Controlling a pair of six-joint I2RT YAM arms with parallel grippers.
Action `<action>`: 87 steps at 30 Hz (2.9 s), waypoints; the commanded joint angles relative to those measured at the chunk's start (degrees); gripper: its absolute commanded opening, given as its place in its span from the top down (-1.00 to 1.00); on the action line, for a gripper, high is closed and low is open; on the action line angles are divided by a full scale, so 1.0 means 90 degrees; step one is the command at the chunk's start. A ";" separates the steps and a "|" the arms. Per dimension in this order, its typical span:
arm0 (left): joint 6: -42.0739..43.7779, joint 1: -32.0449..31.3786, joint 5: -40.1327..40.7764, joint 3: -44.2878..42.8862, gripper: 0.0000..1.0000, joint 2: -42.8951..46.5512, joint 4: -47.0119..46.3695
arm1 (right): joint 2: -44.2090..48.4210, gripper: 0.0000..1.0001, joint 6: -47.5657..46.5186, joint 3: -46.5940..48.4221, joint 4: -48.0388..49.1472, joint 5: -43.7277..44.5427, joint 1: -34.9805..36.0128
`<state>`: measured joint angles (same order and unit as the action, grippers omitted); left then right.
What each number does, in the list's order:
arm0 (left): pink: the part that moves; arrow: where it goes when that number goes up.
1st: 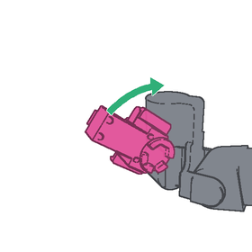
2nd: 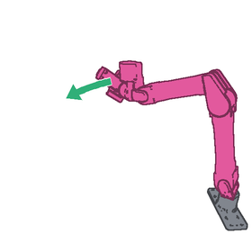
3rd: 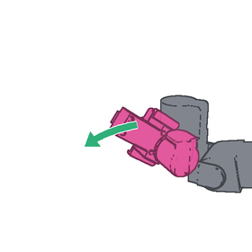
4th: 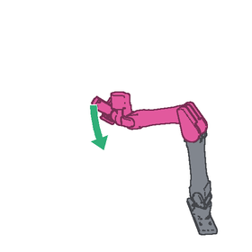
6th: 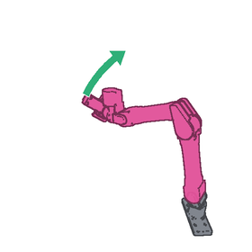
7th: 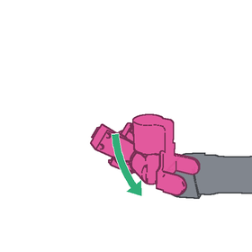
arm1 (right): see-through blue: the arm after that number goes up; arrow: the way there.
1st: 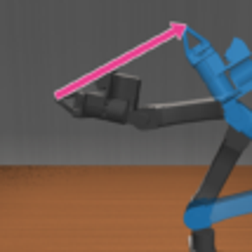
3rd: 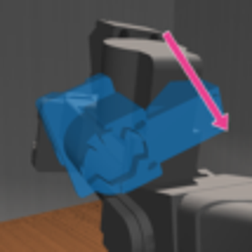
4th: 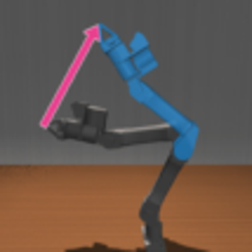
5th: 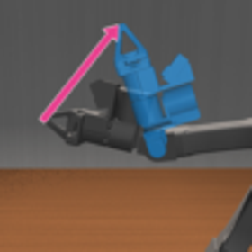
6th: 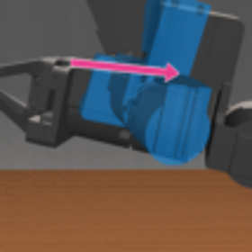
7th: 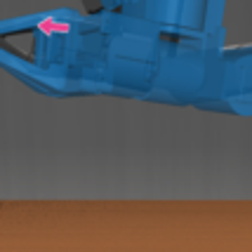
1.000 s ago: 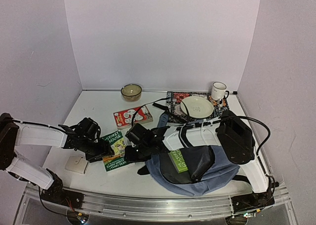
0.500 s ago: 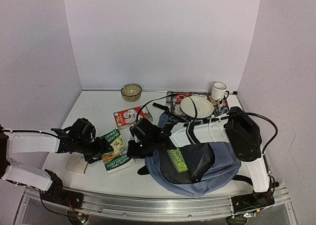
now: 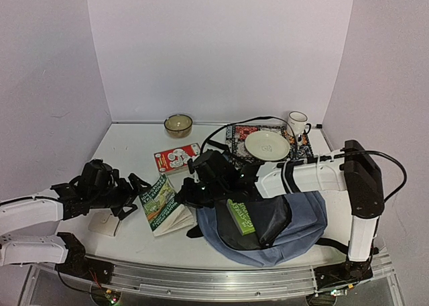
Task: Pack the student bag
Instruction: Pick up the book from the center of the board, then pass from the right arm to the left, then pass from the left arm to the right
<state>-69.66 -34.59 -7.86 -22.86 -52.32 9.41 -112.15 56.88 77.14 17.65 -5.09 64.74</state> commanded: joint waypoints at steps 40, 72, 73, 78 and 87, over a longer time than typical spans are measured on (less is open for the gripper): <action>-0.1386 -0.0444 -0.0104 0.0458 0.74 0.1476 -0.2053 | 0.0503 0.98 0.1231 -0.0800 0.1864 -0.0013 0.0190; 0.0006 -0.0444 -0.1777 -0.1345 1.00 0.0509 -0.3012 | 0.2139 -0.97 -0.0620 -0.1293 0.1414 -0.1153 -0.1193; -0.0018 -0.0444 -0.1812 -0.1359 1.00 0.0490 -0.3072 | 0.2136 -0.96 -0.0607 -0.1303 0.1502 -0.1236 -0.1221; -0.0167 -0.0444 -0.1814 -0.1347 1.00 0.0504 -0.3494 | 0.2057 -0.97 -0.0399 -0.1395 0.2038 -0.1735 -0.1345; -0.0508 -0.0444 -0.1588 -0.1243 1.00 0.0211 -0.4520 | 0.1782 -0.97 0.0233 -0.1637 0.3359 -0.2499 -0.1345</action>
<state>-72.85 -38.37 -22.90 -30.74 -49.97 -17.61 -95.39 55.60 64.02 38.07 -22.70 52.64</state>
